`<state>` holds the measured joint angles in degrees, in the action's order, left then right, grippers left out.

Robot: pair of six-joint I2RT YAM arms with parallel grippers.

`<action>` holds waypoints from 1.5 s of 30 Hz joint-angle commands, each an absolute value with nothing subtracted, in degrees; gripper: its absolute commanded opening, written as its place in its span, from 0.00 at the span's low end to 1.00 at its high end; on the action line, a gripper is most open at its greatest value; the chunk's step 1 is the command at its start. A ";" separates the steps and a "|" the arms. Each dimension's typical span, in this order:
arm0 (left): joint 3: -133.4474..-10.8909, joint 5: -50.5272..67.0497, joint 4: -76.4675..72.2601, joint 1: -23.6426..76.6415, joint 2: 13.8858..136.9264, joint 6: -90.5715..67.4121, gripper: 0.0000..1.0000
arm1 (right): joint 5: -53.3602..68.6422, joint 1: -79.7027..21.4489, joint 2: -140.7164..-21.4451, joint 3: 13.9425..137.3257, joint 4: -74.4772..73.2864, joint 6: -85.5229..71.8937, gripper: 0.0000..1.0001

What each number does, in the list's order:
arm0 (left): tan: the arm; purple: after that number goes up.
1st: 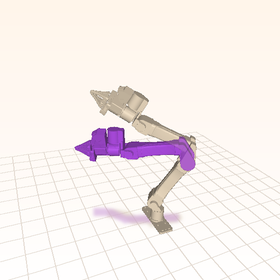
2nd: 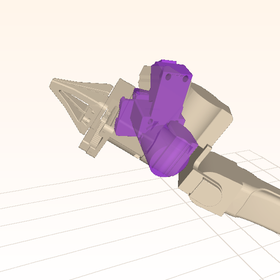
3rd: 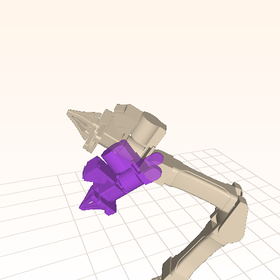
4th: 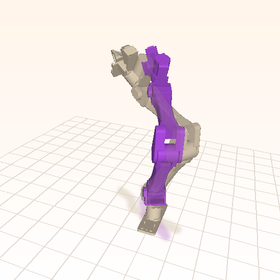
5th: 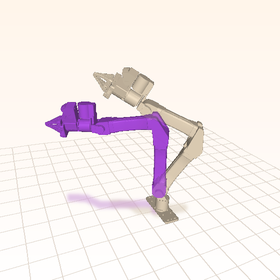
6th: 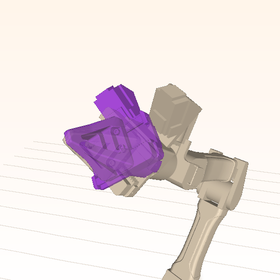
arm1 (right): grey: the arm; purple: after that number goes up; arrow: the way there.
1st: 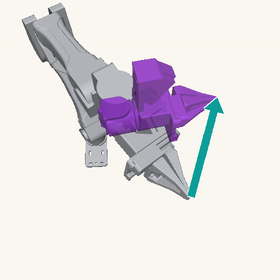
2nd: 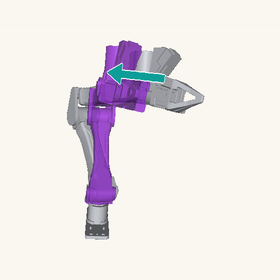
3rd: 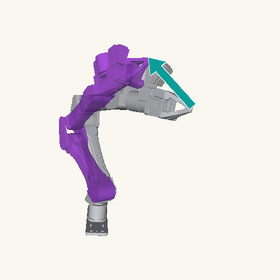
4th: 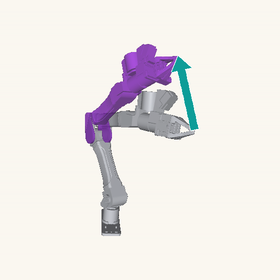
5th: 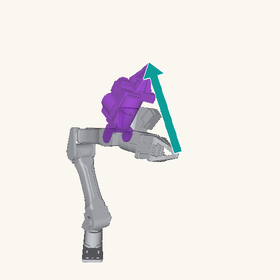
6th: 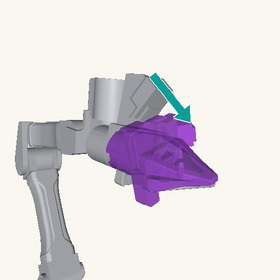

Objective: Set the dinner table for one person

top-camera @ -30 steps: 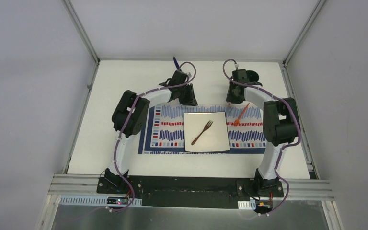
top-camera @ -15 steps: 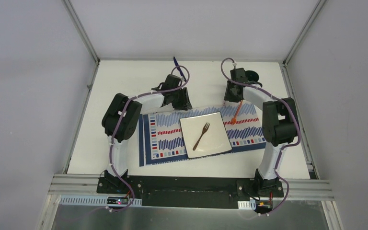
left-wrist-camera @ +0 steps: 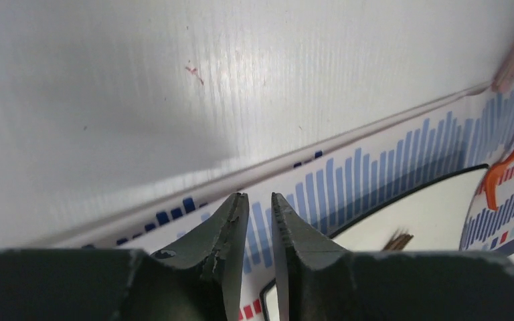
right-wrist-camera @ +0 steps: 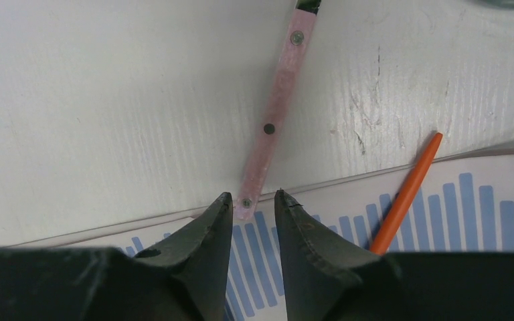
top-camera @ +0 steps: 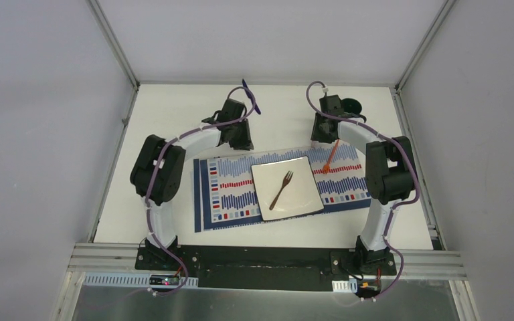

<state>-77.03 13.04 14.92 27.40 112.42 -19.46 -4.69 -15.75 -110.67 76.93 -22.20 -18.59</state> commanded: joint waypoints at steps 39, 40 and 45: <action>-51.15 4.22 15.79 31.46 93.33 -31.18 0.05 | -3.75 -13.36 -107.84 81.46 -22.95 -19.49 0.37; -51.21 4.13 15.60 31.46 93.91 -31.33 0.05 | -3.78 -13.37 -107.90 81.74 -23.00 -19.38 0.37; -53.05 4.94 15.53 31.22 98.35 -31.89 0.03 | -3.73 -13.37 -108.85 83.92 -24.36 -18.85 0.37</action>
<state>-51.99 5.96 17.41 31.05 94.28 -30.83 -4.16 -13.26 -108.33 80.09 -23.83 -19.16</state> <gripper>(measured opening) 0.032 0.366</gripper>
